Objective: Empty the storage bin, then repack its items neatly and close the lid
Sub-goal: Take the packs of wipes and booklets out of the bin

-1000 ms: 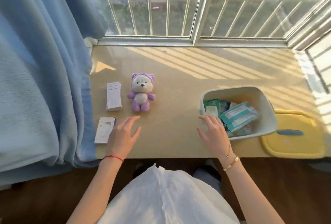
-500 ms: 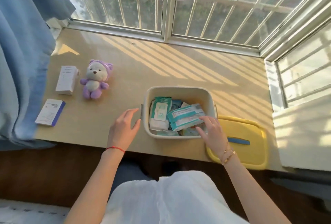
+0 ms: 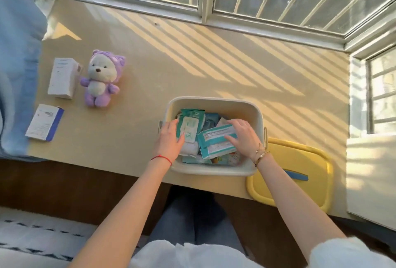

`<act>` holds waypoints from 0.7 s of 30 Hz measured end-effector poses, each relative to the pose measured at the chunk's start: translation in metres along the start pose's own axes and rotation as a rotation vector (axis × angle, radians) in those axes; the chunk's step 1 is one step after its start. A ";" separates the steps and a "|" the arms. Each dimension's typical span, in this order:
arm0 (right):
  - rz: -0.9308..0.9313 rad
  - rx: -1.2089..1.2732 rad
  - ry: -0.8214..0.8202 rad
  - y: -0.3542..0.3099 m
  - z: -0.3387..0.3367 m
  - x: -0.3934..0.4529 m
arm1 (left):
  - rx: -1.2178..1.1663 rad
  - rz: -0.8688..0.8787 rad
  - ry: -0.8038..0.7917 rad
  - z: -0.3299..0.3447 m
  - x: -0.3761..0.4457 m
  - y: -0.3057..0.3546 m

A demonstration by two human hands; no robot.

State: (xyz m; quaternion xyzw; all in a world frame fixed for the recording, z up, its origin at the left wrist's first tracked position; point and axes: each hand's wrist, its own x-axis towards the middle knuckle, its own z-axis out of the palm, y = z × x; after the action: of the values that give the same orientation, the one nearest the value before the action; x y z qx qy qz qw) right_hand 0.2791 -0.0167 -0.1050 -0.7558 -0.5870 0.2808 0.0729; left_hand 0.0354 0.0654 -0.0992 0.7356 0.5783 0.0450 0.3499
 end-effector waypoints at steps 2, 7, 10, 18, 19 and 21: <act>-0.028 -0.016 -0.055 0.008 0.008 0.021 | 0.005 -0.047 -0.032 0.016 0.018 -0.003; -0.045 -0.041 -0.243 0.025 0.026 0.055 | 0.019 -0.188 -0.081 0.048 0.045 -0.006; -0.057 -0.040 -0.309 0.035 0.032 0.063 | -0.003 -0.235 -0.074 0.059 0.053 -0.008; -0.043 -0.132 -0.322 0.049 0.037 0.061 | -0.006 -0.315 -0.141 0.082 0.063 -0.015; -0.036 -0.143 -0.325 0.050 0.037 0.059 | 0.004 -0.317 -0.128 0.083 0.062 -0.015; -0.037 -0.178 -0.335 0.049 0.038 0.052 | 0.018 -0.298 -0.092 0.086 0.060 -0.014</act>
State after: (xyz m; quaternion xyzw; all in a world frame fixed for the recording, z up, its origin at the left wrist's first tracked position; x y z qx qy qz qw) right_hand 0.3095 0.0088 -0.1762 -0.6911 -0.6271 0.3484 -0.0879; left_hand 0.0843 0.0792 -0.1922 0.6461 0.6646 -0.0463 0.3724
